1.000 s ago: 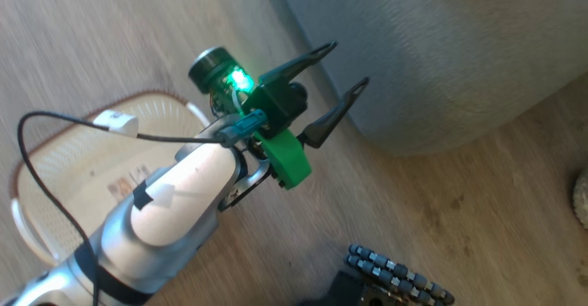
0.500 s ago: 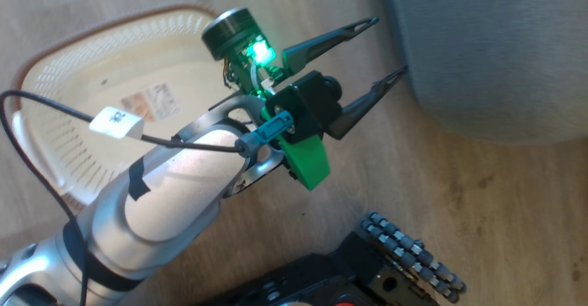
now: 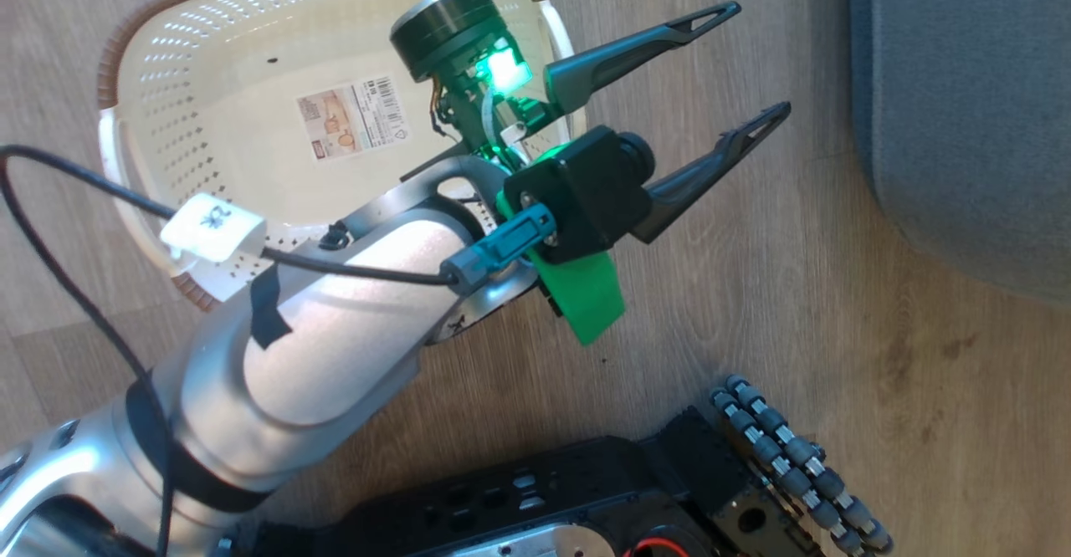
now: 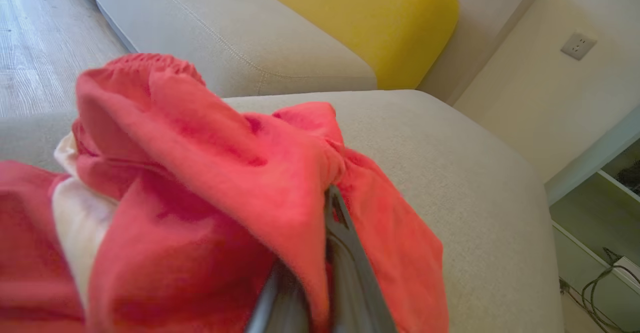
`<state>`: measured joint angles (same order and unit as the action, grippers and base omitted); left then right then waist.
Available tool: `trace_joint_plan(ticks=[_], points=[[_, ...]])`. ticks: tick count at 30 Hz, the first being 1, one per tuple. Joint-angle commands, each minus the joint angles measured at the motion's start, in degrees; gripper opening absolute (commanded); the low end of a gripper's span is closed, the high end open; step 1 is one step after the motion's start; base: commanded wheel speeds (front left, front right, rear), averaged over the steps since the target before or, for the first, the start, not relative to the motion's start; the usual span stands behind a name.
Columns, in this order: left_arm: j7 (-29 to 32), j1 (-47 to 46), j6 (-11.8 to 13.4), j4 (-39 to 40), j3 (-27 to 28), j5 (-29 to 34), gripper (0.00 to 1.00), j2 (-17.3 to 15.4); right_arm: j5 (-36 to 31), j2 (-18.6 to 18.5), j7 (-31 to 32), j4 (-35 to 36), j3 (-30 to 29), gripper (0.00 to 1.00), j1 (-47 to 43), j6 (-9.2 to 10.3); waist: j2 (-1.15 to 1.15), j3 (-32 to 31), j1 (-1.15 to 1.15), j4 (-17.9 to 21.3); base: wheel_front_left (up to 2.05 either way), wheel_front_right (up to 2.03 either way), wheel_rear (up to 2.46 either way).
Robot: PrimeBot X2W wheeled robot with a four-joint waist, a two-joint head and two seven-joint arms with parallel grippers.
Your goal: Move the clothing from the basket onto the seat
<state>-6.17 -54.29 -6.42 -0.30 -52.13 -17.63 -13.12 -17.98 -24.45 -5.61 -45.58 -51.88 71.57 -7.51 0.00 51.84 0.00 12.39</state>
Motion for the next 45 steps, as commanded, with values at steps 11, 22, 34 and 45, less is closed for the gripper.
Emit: trace_joint_plan(ticks=[11,22,34,45], points=[[-5.85,1.07,0.19,-3.48,0.70,-1.45,1.00,1.76,10.25,-7.62,-9.28,-10.23,15.91,1.00,-7.15,0.02,0.00,-9.48,0.00,-2.09,0.00,0.00,0.00],[-8.67,7.04,1.51,-7.61,3.37,-4.21,1.00,3.74,31.43,-13.22,-9.38,1.48,32.81,1.00,-26.68,0.02,0.00,-23.61,0.00,-6.79,0.00,0.00,0.00],[-8.82,17.42,2.66,-8.43,11.56,-5.09,1.00,4.03,35.17,-4.68,-9.38,15.84,38.92,1.00,-42.96,0.02,0.00,-36.25,0.00,-13.58,0.00,0.00,0.00],[-8.82,31.01,5.79,-12.44,27.66,-4.19,1.00,1.59,34.76,8.39,-8.05,27.51,46.53,1.00,-55.33,0.02,0.00,-43.91,0.00,-16.60,0.00,0.00,0.00]])
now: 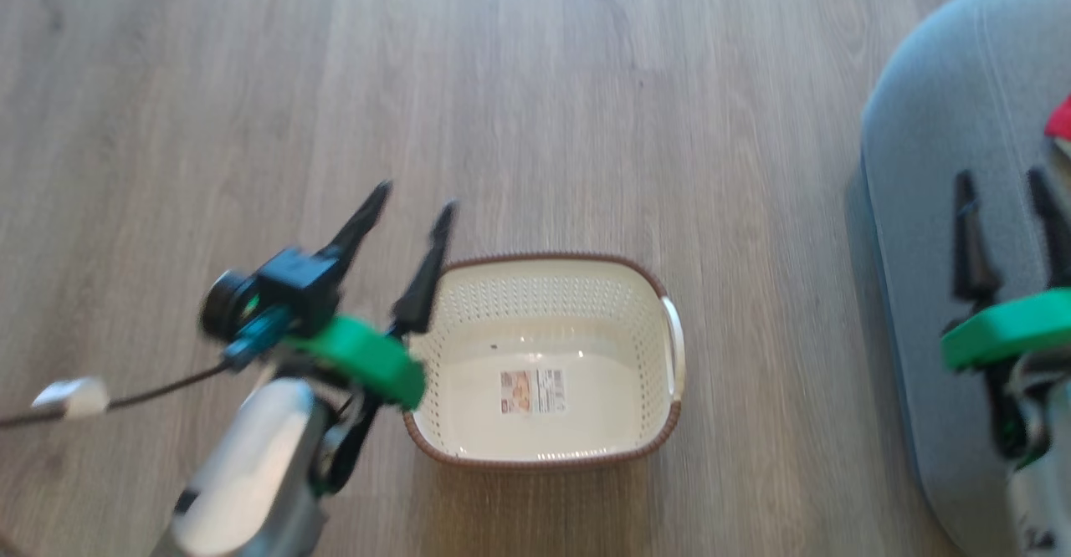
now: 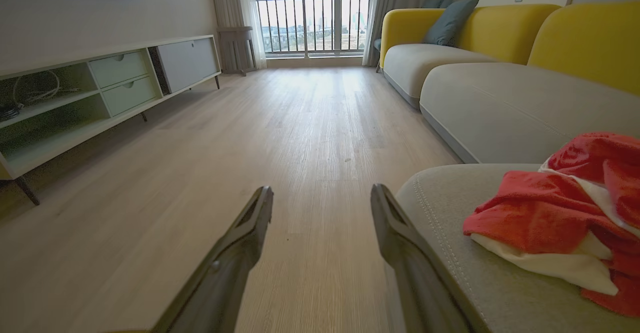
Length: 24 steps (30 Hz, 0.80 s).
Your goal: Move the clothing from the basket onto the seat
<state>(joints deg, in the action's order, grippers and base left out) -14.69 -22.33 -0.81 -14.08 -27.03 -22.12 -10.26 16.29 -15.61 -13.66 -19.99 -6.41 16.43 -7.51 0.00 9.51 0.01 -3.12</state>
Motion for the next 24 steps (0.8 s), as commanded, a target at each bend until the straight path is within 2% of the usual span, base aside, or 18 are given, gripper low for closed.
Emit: trace_joint_plan(ticks=[1,11,18,24], points=[[-0.30,0.25,0.33,0.96,4.18,0.47,1.00,-1.39,0.65,0.08,0.09,2.54,1.72,1.00,-1.20,0.02,0.00,-2.07,-0.01,-1.29,0.00,0.00,0.00],[-0.30,12.19,0.85,-0.67,19.36,4.33,1.00,-1.39,2.38,4.55,-0.45,4.29,7.56,1.00,-7.68,0.02,0.00,-6.62,-0.01,-0.86,0.00,0.00,0.00],[-0.30,19.70,1.84,1.11,27.34,7.94,1.00,2.43,2.32,6.21,-0.98,3.37,12.54,1.00,-9.94,0.02,0.00,-9.34,-0.01,0.18,0.00,0.00,0.00],[-0.30,24.43,1.52,4.29,30.99,11.45,1.00,5.20,2.44,6.77,-1.21,3.08,14.82,1.00,-11.02,0.02,0.00,-10.29,-0.01,0.97,0.00,0.00,0.00]])
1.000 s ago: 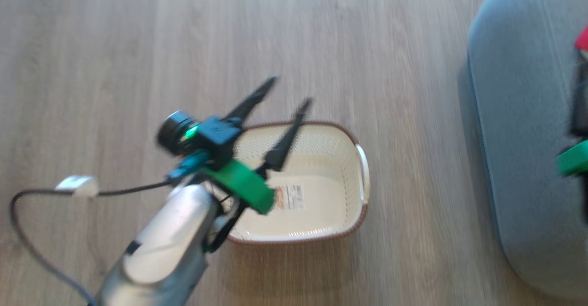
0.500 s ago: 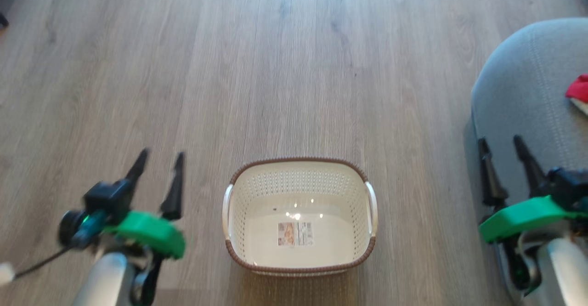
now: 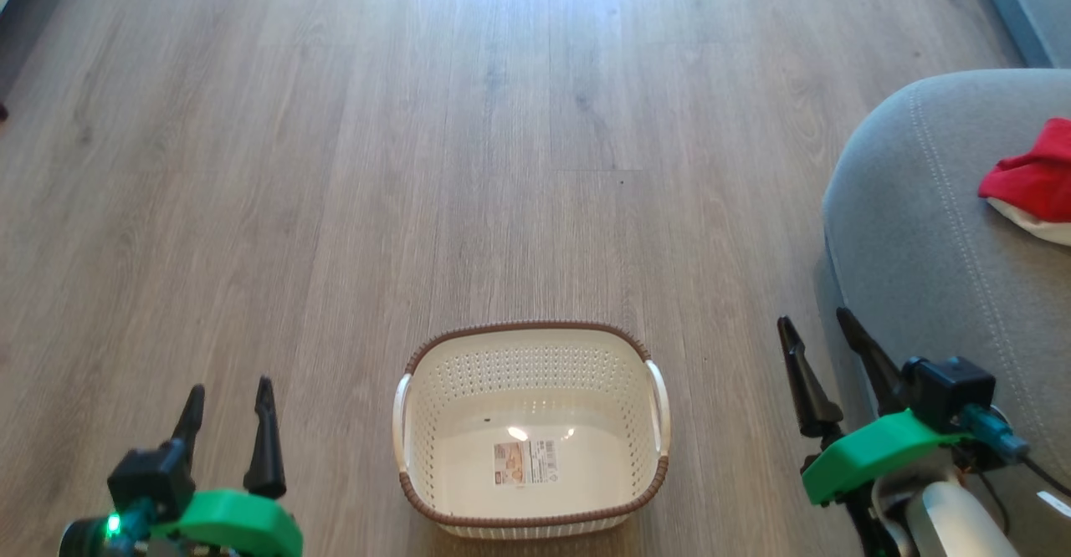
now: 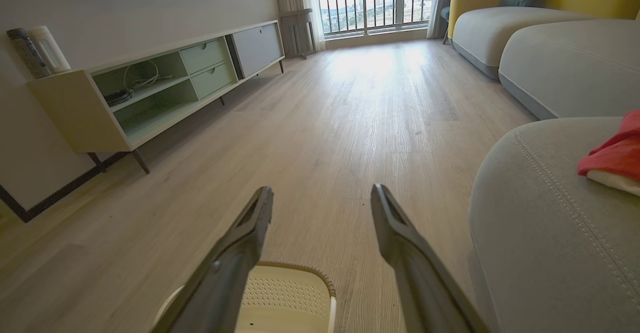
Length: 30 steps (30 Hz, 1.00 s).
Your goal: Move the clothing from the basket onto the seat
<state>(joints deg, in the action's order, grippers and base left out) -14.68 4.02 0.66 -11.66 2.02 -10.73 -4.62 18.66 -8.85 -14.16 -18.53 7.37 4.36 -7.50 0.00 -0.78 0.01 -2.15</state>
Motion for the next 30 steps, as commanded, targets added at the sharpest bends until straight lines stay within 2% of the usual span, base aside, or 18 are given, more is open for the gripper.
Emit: trace_joint_plan(ticks=[1,10,16,30], points=[[-0.31,-1.46,-0.09,2.05,2.32,0.52,1.00,-0.17,0.06,0.14,-0.74,1.59,1.26,1.00,1.03,0.01,0.00,-0.05,-0.01,0.15,0.00,0.00,0.00],[-0.31,0.98,-0.63,3.29,2.87,3.55,1.00,1.31,-0.53,1.04,-0.83,0.56,2.22,1.00,0.28,0.01,0.00,-0.78,-0.01,0.18,0.00,0.00,0.00],[-0.31,1.36,-1.48,3.42,2.65,3.87,1.00,1.61,-0.93,1.53,-0.83,-0.07,1.70,1.00,-0.01,0.01,0.00,-0.52,-0.01,0.07,0.00,0.00,0.00],[-0.31,1.55,-1.44,3.40,2.34,3.60,1.00,1.73,-1.58,2.22,-0.84,-0.97,0.41,1.00,0.03,0.01,0.00,-0.20,-0.01,0.59,0.00,0.00,0.00]])
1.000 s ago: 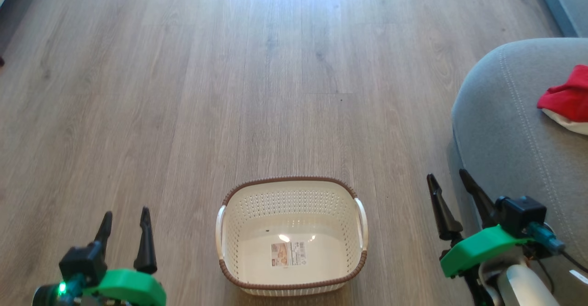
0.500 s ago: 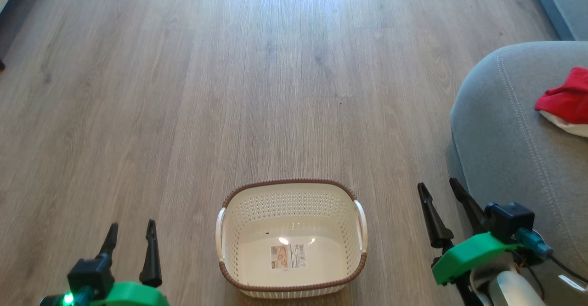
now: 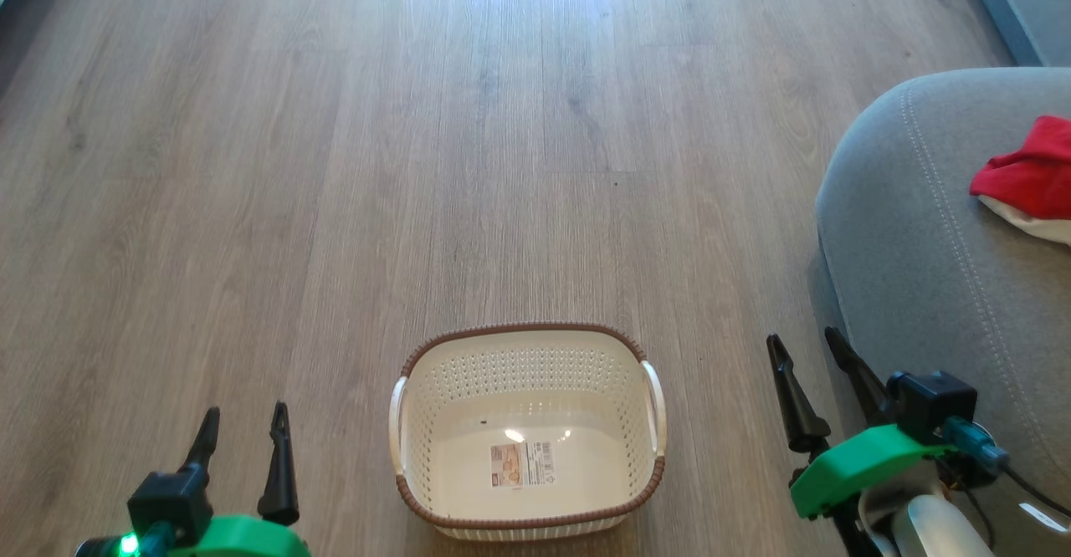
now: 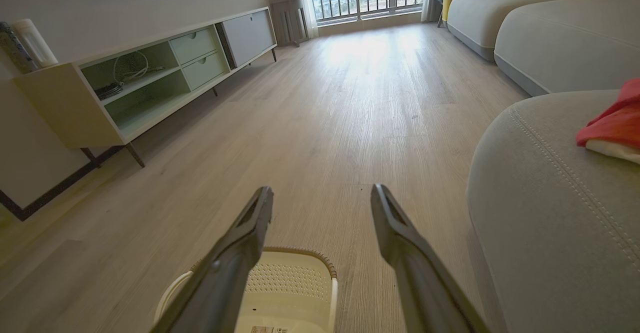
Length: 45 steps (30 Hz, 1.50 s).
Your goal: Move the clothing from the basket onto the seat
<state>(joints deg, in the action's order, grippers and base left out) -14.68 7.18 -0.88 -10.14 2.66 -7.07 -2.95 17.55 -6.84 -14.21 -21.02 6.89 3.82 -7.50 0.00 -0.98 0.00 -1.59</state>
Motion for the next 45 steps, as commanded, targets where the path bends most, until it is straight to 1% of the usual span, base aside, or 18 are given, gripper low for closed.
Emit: trace_joint_plan(ticks=[1,7,8,10,13,45], points=[[-0.31,-1.60,0.17,1.87,1.68,-0.08,1.00,0.06,-0.49,0.23,-0.78,1.51,0.83,1.00,0.56,0.01,0.00,0.01,0.00,0.07,0.00,0.00,0.00],[-0.31,-1.62,0.14,1.26,1.83,-0.40,1.00,0.06,-0.55,0.39,-0.78,1.46,0.76,1.00,0.66,0.01,0.00,0.04,0.00,0.17,0.00,0.00,0.00],[0.01,-0.01,-0.03,-0.40,-0.01,-0.99,0.00,0.02,0.00,0.39,0.00,-0.08,-0.34,0.00,0.00,0.00,0.00,0.02,0.00,0.18,0.00,0.00,0.00],[0.03,-0.07,-0.03,-0.78,0.01,-1.06,0.00,0.03,0.08,0.44,0.05,-0.42,-0.36,0.00,0.01,-0.01,0.00,0.01,0.00,0.18,0.00,0.00,0.00],[0.26,0.15,-0.05,-3.48,-0.03,-1.38,0.00,0.14,0.42,0.66,0.20,-2.73,-0.29,0.00,-0.72,-0.01,0.00,0.02,0.00,0.20,0.00,0.00,0.00],[5.60,-3.26,-1.73,-3.54,0.91,-22.93,0.00,0.12,19.49,1.50,5.49,-0.22,-3.68,0.00,0.07,-0.01,0.00,0.31,0.00,0.56,0.00,0.00,0.00]])
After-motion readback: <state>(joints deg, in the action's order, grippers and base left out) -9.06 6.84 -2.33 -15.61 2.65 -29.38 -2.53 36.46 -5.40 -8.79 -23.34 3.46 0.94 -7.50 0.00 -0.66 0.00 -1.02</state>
